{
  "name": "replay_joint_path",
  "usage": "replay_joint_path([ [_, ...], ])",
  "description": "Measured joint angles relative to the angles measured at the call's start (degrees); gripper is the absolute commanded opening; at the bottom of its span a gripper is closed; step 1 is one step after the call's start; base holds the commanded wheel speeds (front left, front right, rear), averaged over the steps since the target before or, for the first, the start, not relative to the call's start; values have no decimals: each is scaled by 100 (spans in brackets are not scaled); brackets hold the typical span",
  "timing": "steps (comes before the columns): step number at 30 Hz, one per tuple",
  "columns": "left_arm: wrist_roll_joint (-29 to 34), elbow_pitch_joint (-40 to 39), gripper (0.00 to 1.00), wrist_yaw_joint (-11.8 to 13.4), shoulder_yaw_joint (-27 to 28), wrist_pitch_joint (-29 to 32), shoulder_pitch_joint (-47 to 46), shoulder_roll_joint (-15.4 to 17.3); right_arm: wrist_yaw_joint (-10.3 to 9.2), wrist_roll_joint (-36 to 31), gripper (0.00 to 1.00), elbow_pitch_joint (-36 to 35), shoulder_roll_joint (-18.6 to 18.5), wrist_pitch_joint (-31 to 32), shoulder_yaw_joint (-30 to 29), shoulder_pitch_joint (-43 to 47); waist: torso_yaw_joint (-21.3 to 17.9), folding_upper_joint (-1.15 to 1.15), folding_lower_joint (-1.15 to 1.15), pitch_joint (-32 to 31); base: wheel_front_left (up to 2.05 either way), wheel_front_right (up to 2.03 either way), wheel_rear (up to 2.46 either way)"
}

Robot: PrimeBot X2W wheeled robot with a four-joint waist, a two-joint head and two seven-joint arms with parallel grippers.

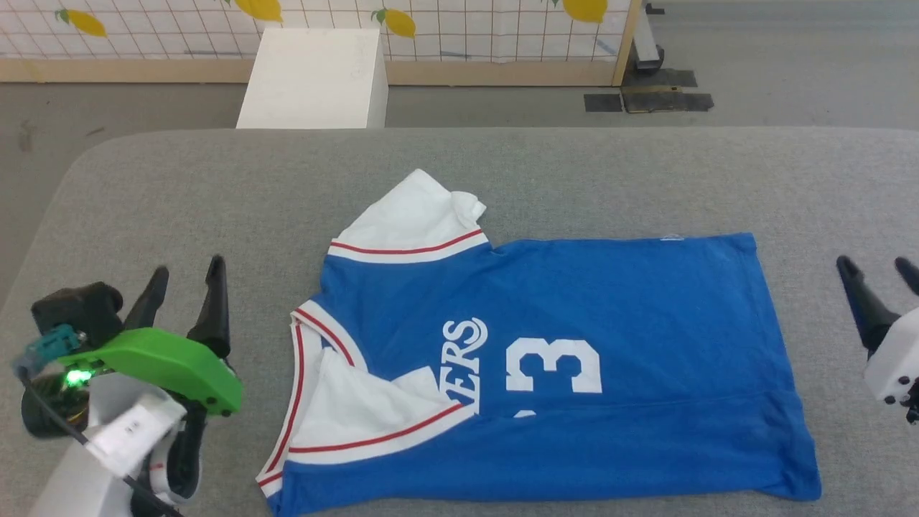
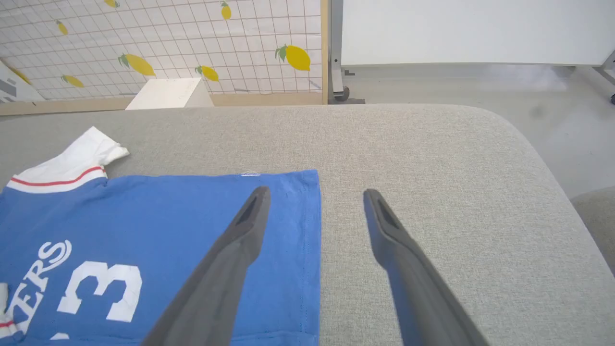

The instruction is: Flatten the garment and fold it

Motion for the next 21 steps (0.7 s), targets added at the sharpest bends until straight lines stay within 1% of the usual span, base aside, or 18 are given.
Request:
replay_joint_path([
  [2,256,189,100,-220,-89,-541,-109,-43,0,-40,100,69,-42,-363,34,-15,15,0,0,46,0,0,0],
  [4,385,439,100,-369,-144,-1051,-193,-152,0,-58,100,176,-46,-769,40,-46,27,0,0,110,0,0,0],
  [7,447,821,100,-546,-241,-1477,-294,-300,0,-82,100,366,-26,-1201,44,-60,36,0,0,208,0,0,0],
  [9,589,1013,100,-648,-344,-1639,-387,-363,0,-91,100,488,-24,-1383,78,-75,43,0,0,275,0,0,0],
  [16,679,1596,100,-1001,-648,-1747,-939,-571,0,-87,100,724,-29,-1626,222,-188,90,0,0,554,0,0,0],
  [21,631,1991,100,-1289,-794,-1589,-1606,-727,0,-80,100,738,-105,-1625,286,-366,134,0,0,803,0,0,0],
])
